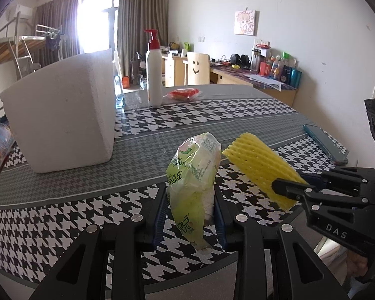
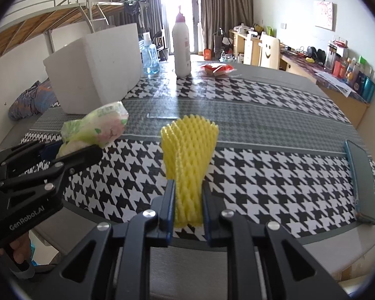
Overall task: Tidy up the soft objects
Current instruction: 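Lift the plastic bag and yellow sleeve with both tools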
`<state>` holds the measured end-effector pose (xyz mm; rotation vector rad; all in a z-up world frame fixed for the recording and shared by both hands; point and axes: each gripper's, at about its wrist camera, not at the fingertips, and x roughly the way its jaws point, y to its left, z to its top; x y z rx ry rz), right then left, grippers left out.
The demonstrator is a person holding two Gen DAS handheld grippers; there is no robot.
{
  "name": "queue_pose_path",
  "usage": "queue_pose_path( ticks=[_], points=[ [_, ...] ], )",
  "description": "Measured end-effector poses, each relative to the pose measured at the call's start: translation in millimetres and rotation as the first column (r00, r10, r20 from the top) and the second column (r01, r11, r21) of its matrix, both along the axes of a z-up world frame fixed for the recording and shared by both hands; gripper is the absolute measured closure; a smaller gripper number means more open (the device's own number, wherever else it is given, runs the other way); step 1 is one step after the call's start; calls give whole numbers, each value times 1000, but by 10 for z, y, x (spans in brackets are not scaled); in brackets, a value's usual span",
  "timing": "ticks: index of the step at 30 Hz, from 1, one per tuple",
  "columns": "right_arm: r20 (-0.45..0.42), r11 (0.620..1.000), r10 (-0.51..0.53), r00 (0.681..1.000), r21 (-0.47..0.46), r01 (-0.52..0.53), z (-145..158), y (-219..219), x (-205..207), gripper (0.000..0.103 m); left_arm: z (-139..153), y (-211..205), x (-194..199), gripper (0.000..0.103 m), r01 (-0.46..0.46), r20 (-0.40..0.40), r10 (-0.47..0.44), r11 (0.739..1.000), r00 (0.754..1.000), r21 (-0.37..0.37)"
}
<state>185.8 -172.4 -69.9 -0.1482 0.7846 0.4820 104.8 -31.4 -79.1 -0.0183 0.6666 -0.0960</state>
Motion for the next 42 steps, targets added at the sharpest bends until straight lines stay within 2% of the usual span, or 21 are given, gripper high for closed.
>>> queue_pose_path(
  ticks=[14, 19, 42],
  points=[
    [59, 999, -32, 998, 24, 31, 230, -90, 12, 80, 166, -18, -13, 68, 7, 40, -7, 1000, 999, 18],
    [86, 999, -36, 996, 24, 35, 292, -92, -5, 80, 219, -16, -8, 68, 33, 31, -33, 999, 999, -2],
    [175, 999, -16, 984, 54, 6, 607, -60, -24, 80, 565, 68, 67, 68, 17, 92, -18, 1000, 996, 4]
  ],
)
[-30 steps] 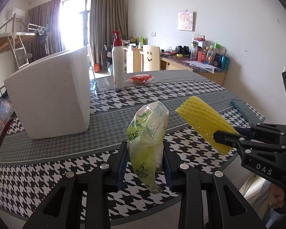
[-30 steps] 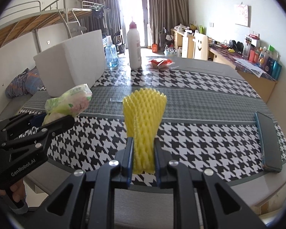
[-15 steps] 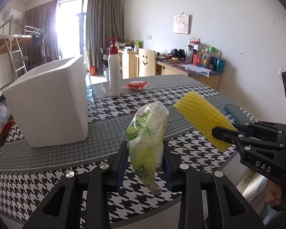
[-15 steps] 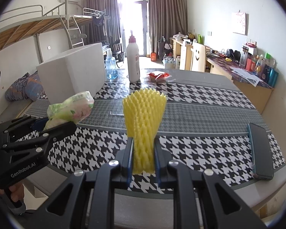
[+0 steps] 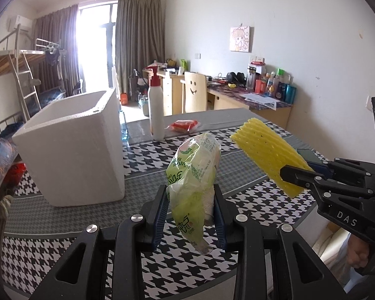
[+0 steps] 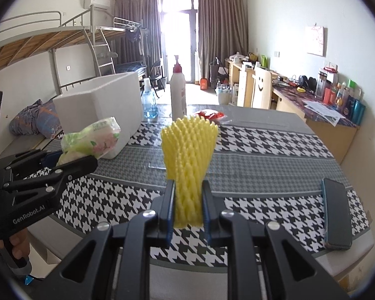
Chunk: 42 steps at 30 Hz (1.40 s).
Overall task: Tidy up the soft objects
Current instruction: 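Lift the plastic bag and yellow sleeve with both tools, then carry the bag and sleeve with both tools over the white foam box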
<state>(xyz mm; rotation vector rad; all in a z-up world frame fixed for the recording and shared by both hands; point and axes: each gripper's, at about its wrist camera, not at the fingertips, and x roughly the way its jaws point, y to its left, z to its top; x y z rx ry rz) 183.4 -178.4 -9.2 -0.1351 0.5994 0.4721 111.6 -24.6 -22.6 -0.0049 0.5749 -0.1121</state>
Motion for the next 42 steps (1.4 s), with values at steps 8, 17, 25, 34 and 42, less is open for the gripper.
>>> queue_pose_path(
  ticks=[8, 17, 25, 34, 42],
  points=[
    [32, 1000, 16, 999, -2, -16, 115, 28, 55, 80, 97, 15, 15, 68, -11, 23, 10, 1000, 1000, 16],
    [74, 999, 32, 997, -6, -32, 243, 90, 45, 80, 236, 59, 22, 68, -27, 59, 26, 999, 998, 25],
    [98, 999, 50, 994, 7, -51, 359, 152, 90, 80, 351, 153, 32, 68, -54, 90, 51, 998, 995, 34],
    [128, 996, 84, 988, 9, -85, 482, 287, 126, 80, 455, 273, 59, 68, -88, 119, 82, 995, 989, 45],
    [144, 994, 103, 984, 22, -107, 576, 358, 168, 80, 523, 373, 97, 68, -121, 144, 113, 992, 983, 46]
  ],
)
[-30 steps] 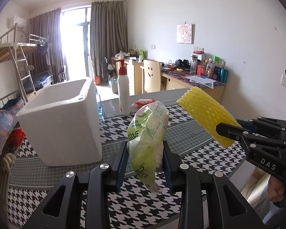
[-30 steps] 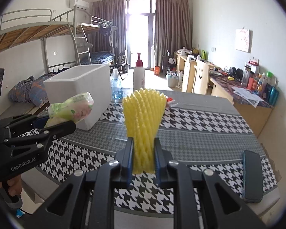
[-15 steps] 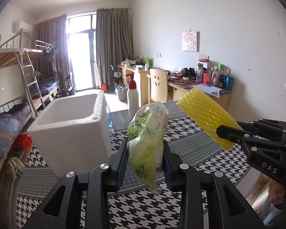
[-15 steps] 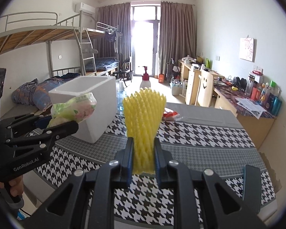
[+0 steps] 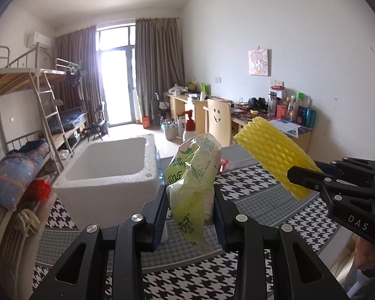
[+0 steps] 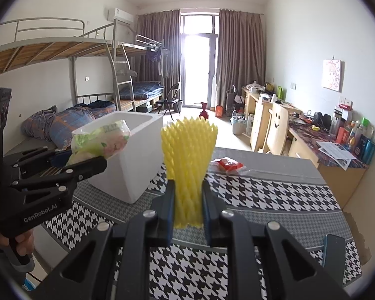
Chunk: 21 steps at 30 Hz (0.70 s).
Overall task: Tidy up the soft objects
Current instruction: 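Carry the bag and sleeve with both tools over the white foam box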
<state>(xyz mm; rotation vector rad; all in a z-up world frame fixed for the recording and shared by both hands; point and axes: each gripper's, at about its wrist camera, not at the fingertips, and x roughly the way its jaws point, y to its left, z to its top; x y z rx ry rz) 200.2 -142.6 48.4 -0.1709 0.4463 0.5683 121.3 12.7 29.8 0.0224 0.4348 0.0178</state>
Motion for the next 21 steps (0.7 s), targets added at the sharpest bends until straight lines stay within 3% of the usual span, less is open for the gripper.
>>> queue_pose_path(
  ticks=[21],
  points=[
    [26, 998, 44, 999, 33, -45, 181, 184, 205, 80, 196, 248, 161, 68, -94, 49, 94, 995, 994, 11]
  ],
)
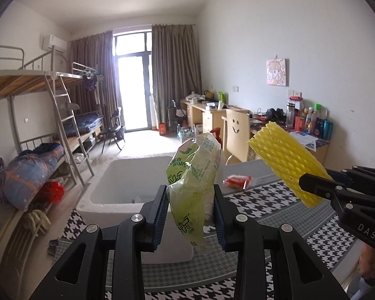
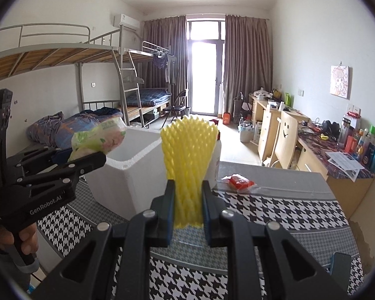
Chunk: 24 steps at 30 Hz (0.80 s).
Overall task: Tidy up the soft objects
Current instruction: 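Carry the bag and sleeve with both tools over the white foam box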
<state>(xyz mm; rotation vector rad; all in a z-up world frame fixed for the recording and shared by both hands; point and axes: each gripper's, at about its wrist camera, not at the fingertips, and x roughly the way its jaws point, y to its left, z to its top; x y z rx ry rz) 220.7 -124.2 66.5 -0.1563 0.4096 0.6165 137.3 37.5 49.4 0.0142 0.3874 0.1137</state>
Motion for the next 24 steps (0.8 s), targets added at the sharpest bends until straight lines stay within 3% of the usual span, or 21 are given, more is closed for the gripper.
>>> queue_pose_path(
  ticks=[24],
  points=[
    [3, 996, 84, 996, -20, -84, 132, 447, 230, 80, 106, 398, 131, 68, -118, 11, 118, 993, 993, 1]
  ],
)
